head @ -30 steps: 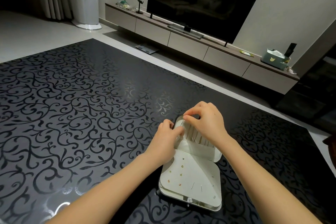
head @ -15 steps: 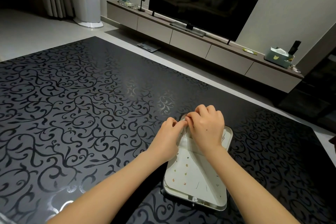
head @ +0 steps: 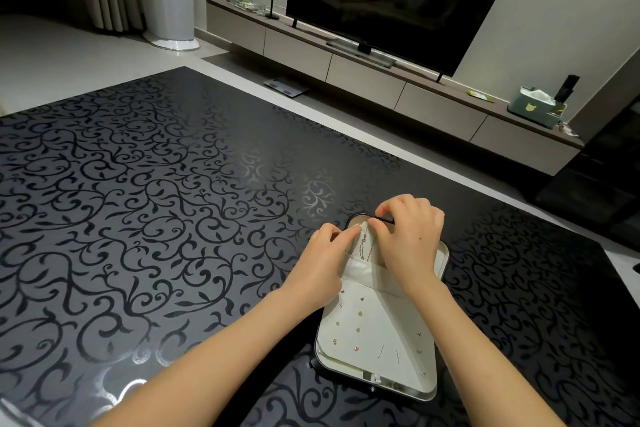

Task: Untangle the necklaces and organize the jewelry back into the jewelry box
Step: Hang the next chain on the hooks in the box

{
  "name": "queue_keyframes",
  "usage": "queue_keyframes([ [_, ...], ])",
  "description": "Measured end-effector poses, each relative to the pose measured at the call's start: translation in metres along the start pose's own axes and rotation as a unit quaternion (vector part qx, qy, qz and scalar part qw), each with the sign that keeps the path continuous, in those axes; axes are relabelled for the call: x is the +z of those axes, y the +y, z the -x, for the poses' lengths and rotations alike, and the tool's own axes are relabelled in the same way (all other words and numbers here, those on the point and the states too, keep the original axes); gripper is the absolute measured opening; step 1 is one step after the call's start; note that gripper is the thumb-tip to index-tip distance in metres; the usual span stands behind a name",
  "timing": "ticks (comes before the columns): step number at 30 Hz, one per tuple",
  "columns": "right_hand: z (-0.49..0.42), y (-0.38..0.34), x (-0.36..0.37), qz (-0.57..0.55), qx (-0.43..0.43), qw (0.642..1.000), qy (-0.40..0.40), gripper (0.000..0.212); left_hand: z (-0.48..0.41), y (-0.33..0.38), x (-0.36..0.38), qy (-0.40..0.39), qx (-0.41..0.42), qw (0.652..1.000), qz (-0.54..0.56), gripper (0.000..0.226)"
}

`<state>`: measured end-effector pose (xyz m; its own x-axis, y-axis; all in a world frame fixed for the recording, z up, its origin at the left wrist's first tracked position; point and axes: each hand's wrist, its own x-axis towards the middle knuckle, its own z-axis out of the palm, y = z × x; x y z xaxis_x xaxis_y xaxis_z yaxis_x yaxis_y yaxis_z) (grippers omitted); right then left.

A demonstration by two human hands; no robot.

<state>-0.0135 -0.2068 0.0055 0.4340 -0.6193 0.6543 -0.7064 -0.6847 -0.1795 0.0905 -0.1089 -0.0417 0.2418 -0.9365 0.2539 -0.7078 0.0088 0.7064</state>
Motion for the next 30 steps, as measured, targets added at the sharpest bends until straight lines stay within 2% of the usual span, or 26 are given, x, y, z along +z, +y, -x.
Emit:
queue_keyframes([
  [7,0.003,0.003,0.003,0.038,-0.020,0.999,-0.017,0.017,-0.002,0.000,0.000,0.001,0.001,1.000,-0.001,0.075],
  [12,0.007,0.003,0.008,0.056,-0.025,0.997,-0.042,0.031,-0.003,-0.006,0.003,0.010,0.001,1.000,-0.008,0.050],
  [18,0.007,0.004,0.011,0.078,-0.041,0.994,-0.063,0.037,-0.004,-0.009,0.005,0.018,0.005,1.000,-0.022,0.042],
  [23,0.009,0.000,0.010,0.112,-0.069,0.986,-0.106,0.054,-0.005,-0.012,0.003,0.014,-0.004,1.000,-0.026,0.032],
  [27,0.006,0.000,0.007,0.119,-0.083,0.982,-0.125,0.059,-0.008,-0.012,-0.001,0.004,-0.005,1.000,-0.022,0.034],
  [30,0.004,0.003,0.000,0.083,-0.084,0.983,-0.140,0.058,-0.007,-0.010,-0.002,0.004,-0.004,1.000,-0.009,0.038],
])
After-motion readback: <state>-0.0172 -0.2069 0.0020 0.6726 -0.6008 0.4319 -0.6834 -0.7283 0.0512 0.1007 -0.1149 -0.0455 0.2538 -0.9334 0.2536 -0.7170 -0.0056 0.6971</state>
